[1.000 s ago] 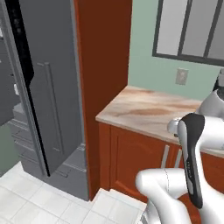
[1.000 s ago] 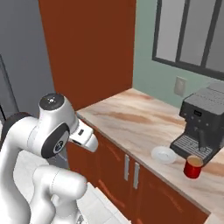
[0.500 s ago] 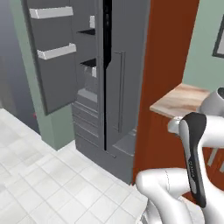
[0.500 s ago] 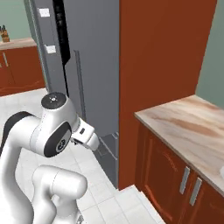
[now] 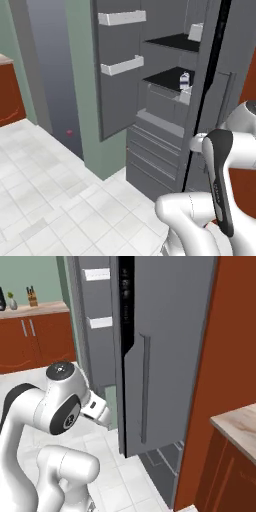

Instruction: Take a sugar cube from the saucer and place it inside the coffee. Then, grab milk from the fridge and place it next to the coffee on the counter to sweeten the coffee.

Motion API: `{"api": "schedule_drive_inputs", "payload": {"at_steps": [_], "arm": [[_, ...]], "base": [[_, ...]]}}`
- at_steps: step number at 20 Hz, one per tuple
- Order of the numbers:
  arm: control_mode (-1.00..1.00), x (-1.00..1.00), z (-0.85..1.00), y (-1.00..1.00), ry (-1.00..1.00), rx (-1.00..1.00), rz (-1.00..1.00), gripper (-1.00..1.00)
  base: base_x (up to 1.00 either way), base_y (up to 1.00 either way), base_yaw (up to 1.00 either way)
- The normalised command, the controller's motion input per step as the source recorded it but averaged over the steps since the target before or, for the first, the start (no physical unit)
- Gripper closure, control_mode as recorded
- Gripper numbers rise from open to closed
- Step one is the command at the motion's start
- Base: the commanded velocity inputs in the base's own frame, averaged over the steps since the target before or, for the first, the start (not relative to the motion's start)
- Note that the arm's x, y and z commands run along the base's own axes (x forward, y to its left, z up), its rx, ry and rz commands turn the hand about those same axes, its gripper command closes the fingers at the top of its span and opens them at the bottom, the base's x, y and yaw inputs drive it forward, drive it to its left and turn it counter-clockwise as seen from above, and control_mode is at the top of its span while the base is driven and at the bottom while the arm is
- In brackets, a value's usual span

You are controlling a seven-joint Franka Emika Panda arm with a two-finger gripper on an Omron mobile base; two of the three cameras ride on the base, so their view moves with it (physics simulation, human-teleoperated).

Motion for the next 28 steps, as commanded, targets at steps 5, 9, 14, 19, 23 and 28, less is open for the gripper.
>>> {"api": "schedule_drive_inputs", "payload": {"at_steps": [5,9,14,19,23,28], "arm": [[1.00,0.00,0.00,0.00,0.00,0.00,0.00,-1.00],[1.00,0.00,0.00,0.00,0.00,0.00,0.00,-1.00],[1.00,0.00,0.00,0.00,0.00,0.00,0.00,-1.00],[1.00,0.00,0.00,0.00,0.00,0.00,0.00,-1.00],[1.00,0.00,0.00,0.00,0.00,0.00,0.00,-1.00],[1.00,0.00,0.00,0.00,0.00,0.00,0.00,-1.00]], "base": [[0.49,1.00,0.05],[0.11,0.97,-0.14],[0.39,0.43,-0.47],[0.55,0.24,-0.57],[0.52,0.35,-0.45],[0.68,0.36,-0.39]]}}
